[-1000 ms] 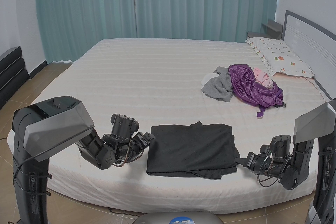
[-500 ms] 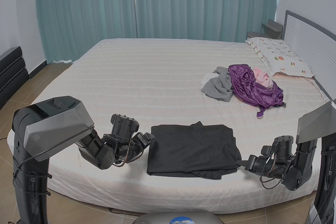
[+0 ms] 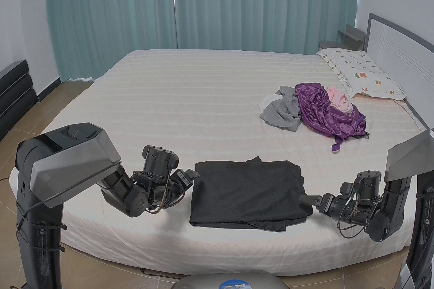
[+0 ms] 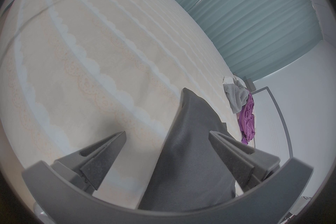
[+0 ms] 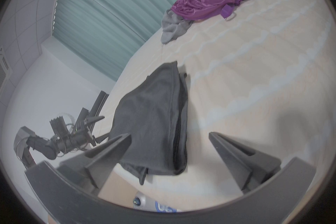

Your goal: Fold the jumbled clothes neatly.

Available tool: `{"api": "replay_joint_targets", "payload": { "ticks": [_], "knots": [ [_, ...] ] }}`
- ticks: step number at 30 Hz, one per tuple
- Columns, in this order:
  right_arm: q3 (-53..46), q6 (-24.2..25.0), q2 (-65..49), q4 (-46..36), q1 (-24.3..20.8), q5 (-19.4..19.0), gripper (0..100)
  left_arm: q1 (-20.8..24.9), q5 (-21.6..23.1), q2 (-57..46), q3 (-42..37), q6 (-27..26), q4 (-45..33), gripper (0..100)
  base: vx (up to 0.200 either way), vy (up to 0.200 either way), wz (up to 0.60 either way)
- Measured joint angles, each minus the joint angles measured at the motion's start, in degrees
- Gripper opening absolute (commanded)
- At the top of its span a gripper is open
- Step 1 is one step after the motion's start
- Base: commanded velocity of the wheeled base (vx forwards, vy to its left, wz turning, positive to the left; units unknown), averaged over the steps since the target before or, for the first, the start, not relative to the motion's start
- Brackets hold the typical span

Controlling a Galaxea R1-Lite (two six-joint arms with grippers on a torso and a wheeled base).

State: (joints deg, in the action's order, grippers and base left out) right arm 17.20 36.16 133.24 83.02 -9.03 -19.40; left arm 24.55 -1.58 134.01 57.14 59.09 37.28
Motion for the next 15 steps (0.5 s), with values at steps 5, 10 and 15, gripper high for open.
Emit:
{"api": "replay_joint_targets", "payload": {
  "ticks": [5, 10, 15],
  "knots": [
    [2.95, 2.76, 0.05, 0.07, 2.8, -0.06, 100, 0.22, 0.06, 0.04, 0.91, 0.2, 0.07, 100, 0.0, -0.16, 0.0],
    [5.4, 5.69, 0.39, -0.15, 4.33, -0.12, 100, 0.33, 0.06, 0.15, 1.96, 0.22, -0.13, 100, 0.0, -0.2, 0.0],
    [7.44, 6.18, 2.04, -0.3, 5.38, -0.33, 100, 0.33, 0.28, 0.3, 2.8, -0.07, -0.2, 100, 0.0, 0.0, 0.0]
  ]
}}
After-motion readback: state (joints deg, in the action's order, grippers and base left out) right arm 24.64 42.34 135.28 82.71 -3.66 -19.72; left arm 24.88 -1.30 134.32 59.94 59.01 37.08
